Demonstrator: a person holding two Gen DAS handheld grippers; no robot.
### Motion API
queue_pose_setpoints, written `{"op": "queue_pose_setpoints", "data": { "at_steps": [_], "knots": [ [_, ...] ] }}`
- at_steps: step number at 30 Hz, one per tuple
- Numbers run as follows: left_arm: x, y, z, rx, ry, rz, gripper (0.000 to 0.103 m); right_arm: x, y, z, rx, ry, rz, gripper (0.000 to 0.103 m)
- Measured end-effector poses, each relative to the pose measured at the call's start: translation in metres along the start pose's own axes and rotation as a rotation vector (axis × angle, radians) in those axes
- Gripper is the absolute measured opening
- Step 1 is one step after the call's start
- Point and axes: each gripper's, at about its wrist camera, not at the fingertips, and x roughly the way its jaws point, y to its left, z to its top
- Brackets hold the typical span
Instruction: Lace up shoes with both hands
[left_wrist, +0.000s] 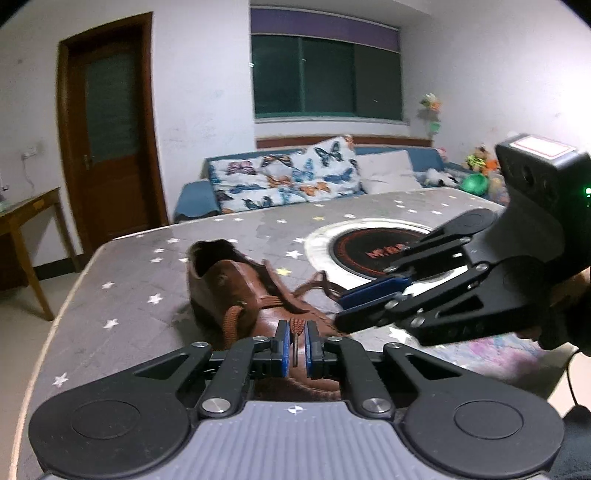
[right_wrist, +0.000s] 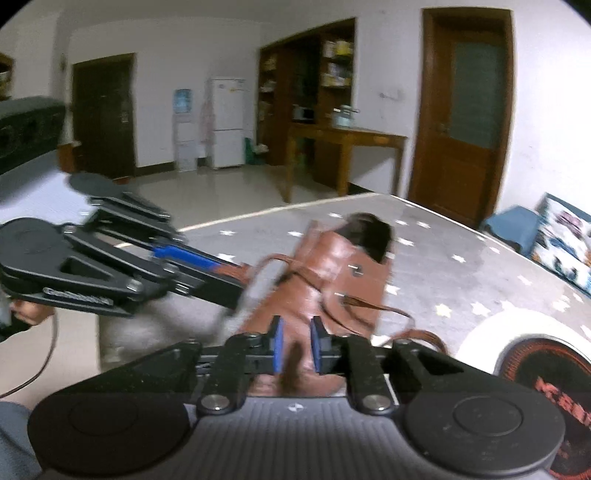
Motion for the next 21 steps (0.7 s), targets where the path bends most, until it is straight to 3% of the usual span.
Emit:
{"op": "queue_pose_setpoints", "data": {
  "at_steps": [7, 16, 21],
  "knots": [
    [-0.013, 0.011, 0.002, -0.031, -0.048, 0.093, 0.008, 0.013, -0.033, -0.011, 0.010, 0.091, -0.144, 0.021],
    [-0.018, 0.022, 0.002, -0.071, -0.056, 0.116, 0.008, 0.029, -0.048, -0.025, 0.042, 0.143, -0.181, 0.023],
    [-0.021, 0.024, -0.006, -0.082, -0.031, 0.101, 0.009, 0.027, -0.051, -0.028, 0.093, 0.154, -0.136, 0.023]
  ]
}}
